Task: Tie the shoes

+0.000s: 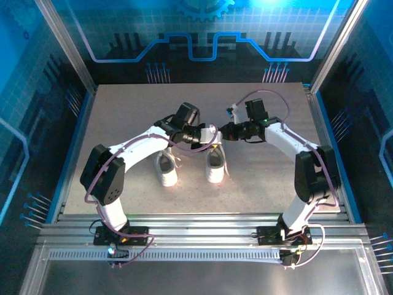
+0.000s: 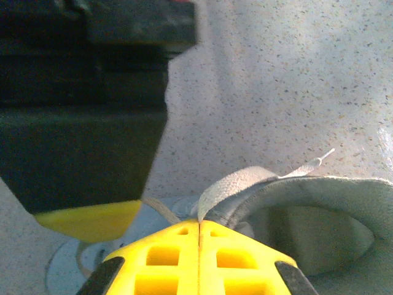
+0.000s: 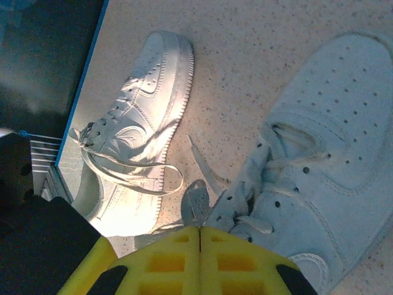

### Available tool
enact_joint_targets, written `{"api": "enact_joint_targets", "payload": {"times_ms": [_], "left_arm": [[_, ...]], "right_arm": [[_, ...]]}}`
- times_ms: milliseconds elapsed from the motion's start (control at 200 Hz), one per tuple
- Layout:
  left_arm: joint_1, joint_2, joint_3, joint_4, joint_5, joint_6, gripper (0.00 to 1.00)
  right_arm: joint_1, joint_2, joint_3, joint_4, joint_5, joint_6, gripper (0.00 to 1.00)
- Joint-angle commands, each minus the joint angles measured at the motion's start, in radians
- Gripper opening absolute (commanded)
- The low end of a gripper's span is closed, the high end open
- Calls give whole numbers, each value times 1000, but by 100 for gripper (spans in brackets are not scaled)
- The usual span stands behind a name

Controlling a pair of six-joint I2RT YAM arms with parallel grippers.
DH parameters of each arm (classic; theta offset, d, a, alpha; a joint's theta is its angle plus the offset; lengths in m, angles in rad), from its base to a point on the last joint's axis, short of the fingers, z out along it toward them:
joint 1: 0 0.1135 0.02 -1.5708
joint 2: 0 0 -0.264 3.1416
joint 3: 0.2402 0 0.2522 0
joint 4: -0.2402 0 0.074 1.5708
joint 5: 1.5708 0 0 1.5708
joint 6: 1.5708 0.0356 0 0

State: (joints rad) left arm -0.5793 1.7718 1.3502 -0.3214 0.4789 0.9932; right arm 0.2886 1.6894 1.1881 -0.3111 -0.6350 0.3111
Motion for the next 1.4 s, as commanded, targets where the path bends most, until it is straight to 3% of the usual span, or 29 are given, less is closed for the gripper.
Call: {"api": "enact_joint_targets", "payload": {"times_ms": [0,510,865,960,1046,1261,1391], "left_arm": [[-6,36,76,-80,-22,-27,0],[28,119,112,-59,4,-162,0],[44,147,111,-32,14,-227,0],[44,146,99,-8,16,-243,11],[44,144,86,8,20,-252,13],[44,152,74,18,30,-258,7],[43,149,59,26,36,-255,6]], "right_arm": [[24,-38,-30,17,27,-83,0],[20,-85,-89,68,37,-132,0],[5,-75,-115,132,-61,-99,0],[4,-74,-120,134,-70,-101,0],[3,-75,-120,135,-80,-99,0],[-10,-85,-139,170,-133,-81,27],[-31,-90,-179,270,-196,-13,31]]}}
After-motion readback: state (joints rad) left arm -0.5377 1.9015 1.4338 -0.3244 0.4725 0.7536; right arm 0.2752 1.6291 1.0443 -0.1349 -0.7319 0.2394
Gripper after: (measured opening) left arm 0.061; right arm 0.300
